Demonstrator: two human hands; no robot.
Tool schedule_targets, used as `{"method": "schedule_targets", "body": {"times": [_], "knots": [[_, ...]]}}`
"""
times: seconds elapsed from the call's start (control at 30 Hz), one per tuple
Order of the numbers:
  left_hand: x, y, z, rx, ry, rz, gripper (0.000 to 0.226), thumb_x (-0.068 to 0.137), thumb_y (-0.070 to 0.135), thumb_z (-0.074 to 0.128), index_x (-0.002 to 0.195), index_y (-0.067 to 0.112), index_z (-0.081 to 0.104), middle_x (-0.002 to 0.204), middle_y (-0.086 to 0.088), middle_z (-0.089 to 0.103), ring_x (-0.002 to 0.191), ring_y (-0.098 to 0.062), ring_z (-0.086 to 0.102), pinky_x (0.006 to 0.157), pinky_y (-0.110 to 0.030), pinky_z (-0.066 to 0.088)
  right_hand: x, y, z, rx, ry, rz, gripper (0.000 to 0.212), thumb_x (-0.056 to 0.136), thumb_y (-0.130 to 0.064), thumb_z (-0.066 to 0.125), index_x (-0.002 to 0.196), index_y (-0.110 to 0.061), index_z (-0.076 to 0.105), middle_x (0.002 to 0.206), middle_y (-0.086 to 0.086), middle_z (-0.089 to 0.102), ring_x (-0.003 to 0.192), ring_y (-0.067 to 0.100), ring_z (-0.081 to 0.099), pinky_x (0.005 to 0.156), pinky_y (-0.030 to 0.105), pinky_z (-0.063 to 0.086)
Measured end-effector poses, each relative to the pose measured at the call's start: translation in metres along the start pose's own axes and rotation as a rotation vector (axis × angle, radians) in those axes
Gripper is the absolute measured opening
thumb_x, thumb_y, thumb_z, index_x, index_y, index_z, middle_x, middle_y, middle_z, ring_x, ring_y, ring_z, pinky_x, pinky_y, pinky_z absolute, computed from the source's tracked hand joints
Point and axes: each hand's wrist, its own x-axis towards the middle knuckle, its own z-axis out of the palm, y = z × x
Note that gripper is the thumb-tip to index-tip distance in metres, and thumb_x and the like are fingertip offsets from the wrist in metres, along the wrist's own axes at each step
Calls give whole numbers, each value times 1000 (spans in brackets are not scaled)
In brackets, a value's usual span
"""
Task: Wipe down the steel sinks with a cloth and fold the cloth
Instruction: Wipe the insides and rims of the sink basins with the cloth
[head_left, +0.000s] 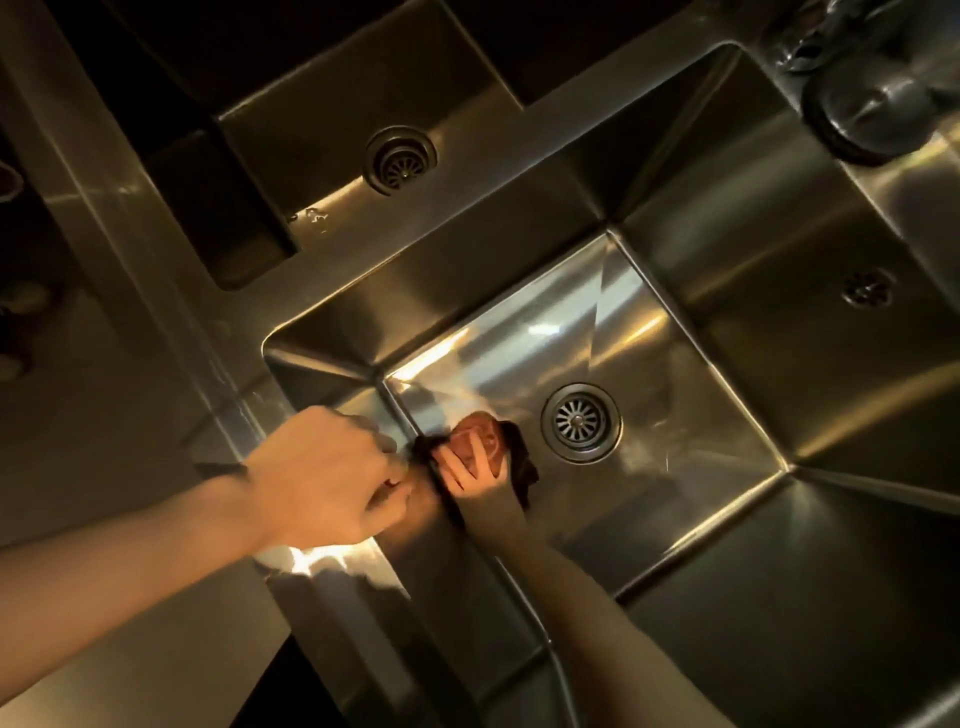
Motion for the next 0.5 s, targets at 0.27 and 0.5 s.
{"method": "schedule_targets", "body": {"times": [0.27, 0.5], "knots": [[-6, -4, 11, -96, 53, 8, 70, 87, 54, 1, 67, 27, 63, 58, 8, 56, 48, -9, 50, 48, -19, 31, -91, 65, 32, 80, -124, 244, 97, 58, -43, 84, 140, -35, 33, 148, 2, 29, 127, 44, 31, 80, 71, 42], [-4, -5, 11, -87, 44, -26, 65, 83, 57, 9, 75, 28, 67, 67, 6, 64, 56, -11, 58, 48, -18, 34, -96, 24, 15, 678, -1, 1095, 66, 100, -24, 34, 148, -36, -9, 156, 6, -22, 138, 51, -12, 101, 69, 24]]}}
